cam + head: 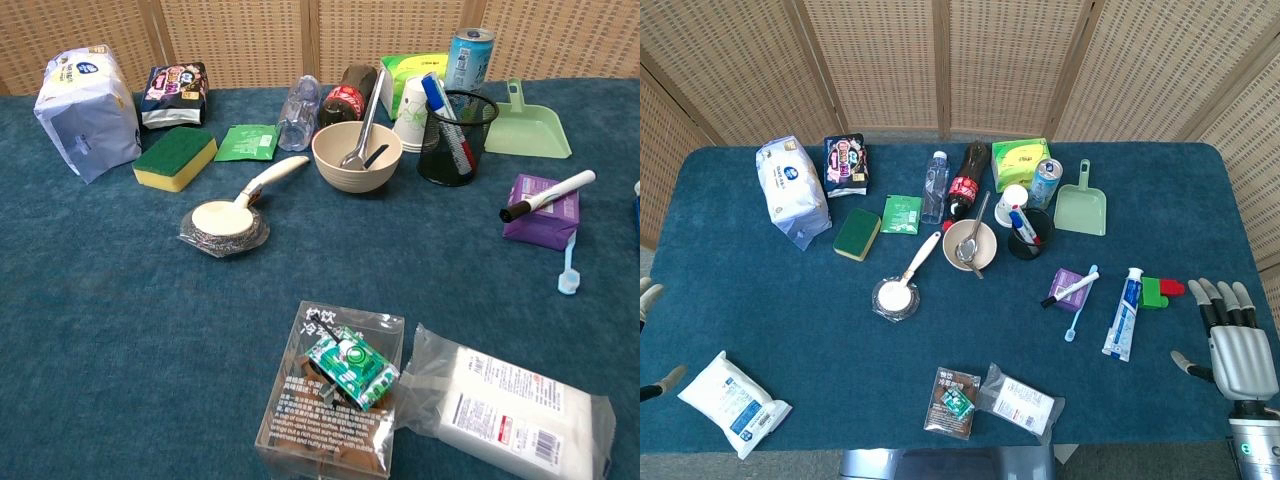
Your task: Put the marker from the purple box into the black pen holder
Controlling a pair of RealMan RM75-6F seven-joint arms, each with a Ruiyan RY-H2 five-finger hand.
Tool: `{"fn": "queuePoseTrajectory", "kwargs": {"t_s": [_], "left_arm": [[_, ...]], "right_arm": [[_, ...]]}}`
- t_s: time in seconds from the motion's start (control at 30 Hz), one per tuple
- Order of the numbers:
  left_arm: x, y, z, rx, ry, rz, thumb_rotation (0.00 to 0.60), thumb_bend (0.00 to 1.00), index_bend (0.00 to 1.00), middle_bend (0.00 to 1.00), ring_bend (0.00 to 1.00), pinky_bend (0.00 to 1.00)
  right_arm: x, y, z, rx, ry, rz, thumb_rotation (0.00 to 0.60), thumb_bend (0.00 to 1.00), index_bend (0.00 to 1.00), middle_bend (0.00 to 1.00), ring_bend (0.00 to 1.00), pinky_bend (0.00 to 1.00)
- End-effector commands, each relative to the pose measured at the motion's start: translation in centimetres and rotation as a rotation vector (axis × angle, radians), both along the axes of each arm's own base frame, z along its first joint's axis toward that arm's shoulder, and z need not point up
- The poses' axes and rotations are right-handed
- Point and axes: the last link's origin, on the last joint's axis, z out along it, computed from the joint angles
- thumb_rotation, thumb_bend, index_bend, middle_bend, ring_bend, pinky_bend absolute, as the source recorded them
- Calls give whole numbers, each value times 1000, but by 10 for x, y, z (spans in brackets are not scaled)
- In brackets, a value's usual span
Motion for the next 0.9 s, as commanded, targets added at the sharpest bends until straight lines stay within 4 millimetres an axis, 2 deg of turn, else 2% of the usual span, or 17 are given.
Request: {"fn": "queuePoseTrajectory", "kwargs": {"t_s": [0.03, 0.23, 0.43, 0.63, 0.77, 0.9], "left_arm": [[0, 0, 0, 2, 0, 1, 600, 200, 0, 0, 0, 0], [0, -1, 0, 1, -1, -2, 600, 200, 0, 0, 0, 0], [-1, 0, 2, 7, -6, 2, 600, 199, 0, 0, 0, 0], [-1, 0, 3, 13, -12, 3, 600, 199, 0, 0, 0, 0], [-1, 0, 3, 16, -15, 5, 600, 200, 0, 0, 0, 0], [-1, 0, 4, 18, -20, 7, 600, 200, 0, 0, 0, 0]], "right_arm": [[0, 0, 0, -2, -3, 3, 600, 0, 0, 0, 0, 0], [1, 0, -1, 5, -18, 9, 600, 0, 0, 0, 0, 0], [11, -8, -8, 32, -76, 62, 600, 0, 9, 0, 0, 0], [24, -25, -22, 74, -83, 130, 600, 0, 99, 0, 0, 0], [34, -38, -30, 92, -90, 182, 600, 0, 208, 0, 0, 0], [48, -56, -46, 135, -84, 235, 600, 60, 267, 0, 0, 0]]}}
